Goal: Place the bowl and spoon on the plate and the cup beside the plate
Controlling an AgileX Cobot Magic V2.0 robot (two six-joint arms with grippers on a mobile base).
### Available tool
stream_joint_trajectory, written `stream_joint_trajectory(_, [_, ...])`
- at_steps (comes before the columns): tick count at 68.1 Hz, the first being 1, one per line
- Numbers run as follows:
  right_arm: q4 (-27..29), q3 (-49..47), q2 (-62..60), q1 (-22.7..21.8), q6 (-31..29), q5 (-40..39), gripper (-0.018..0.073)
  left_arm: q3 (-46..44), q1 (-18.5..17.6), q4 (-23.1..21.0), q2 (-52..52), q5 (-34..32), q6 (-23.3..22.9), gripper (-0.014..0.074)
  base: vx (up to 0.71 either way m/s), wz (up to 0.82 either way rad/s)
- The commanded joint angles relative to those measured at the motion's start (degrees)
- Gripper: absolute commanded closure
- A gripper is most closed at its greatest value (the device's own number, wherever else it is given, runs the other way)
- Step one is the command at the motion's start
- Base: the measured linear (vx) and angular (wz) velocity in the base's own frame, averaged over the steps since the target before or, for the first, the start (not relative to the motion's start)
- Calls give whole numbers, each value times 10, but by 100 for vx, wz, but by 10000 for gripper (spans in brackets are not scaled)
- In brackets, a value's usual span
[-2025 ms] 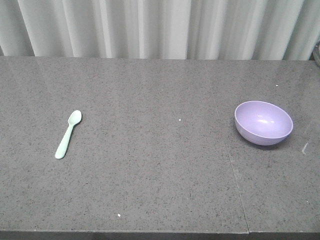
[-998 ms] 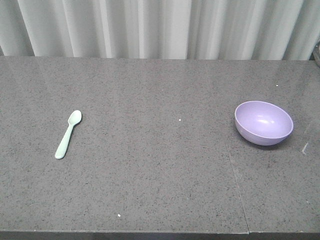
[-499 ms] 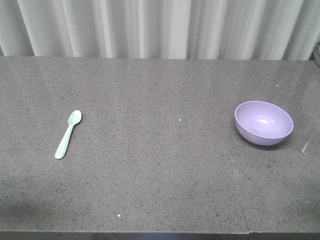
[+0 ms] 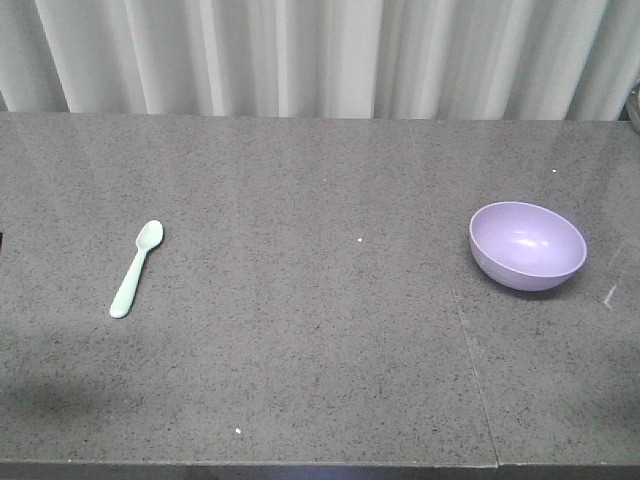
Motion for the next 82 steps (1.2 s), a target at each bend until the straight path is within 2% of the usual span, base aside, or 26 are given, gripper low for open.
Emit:
stream_joint_trajectory(1, [-2, -19, -5, -4, -1, -26, 570, -20, 0, -9, -6, -28, 1, 603, 0, 0])
stream_joint_trajectory(14, [-2, -19, -5, -4, -8, -25, 560, -20, 0, -9, -6, -39, 1, 589, 0, 0])
stream_joint_trajectory(25, [-3, -19, -5, -4, -14, -23, 491, -20, 0, -9, -6, -39, 1, 507, 0, 0])
stream_joint_trajectory(31, [-2, -19, -5, -4, -14, -22, 428, -20, 0, -7, -6, -39, 1, 412, 0, 0])
stream_joint_trajectory(45, [-2, -19, -5, -4, -14, -22, 204, -20, 0, -4, -6, -39, 1, 144, 0, 0])
stream_joint_trajectory(53, [-2, -19, -5, -4, -14, -24, 98, -20, 0, -3, -6, -41, 1, 40, 0, 0])
stream_joint_trajectory(61, [-2, -19, -5, -4, -14, -25, 52, -20, 0, -5, -6, -39, 2, 13, 0, 0])
stream_joint_trajectory(82, [-2, -19, -5, -4, -12, -28, 52, -62, -2, -16, 33, -21, 0, 21, 0, 0])
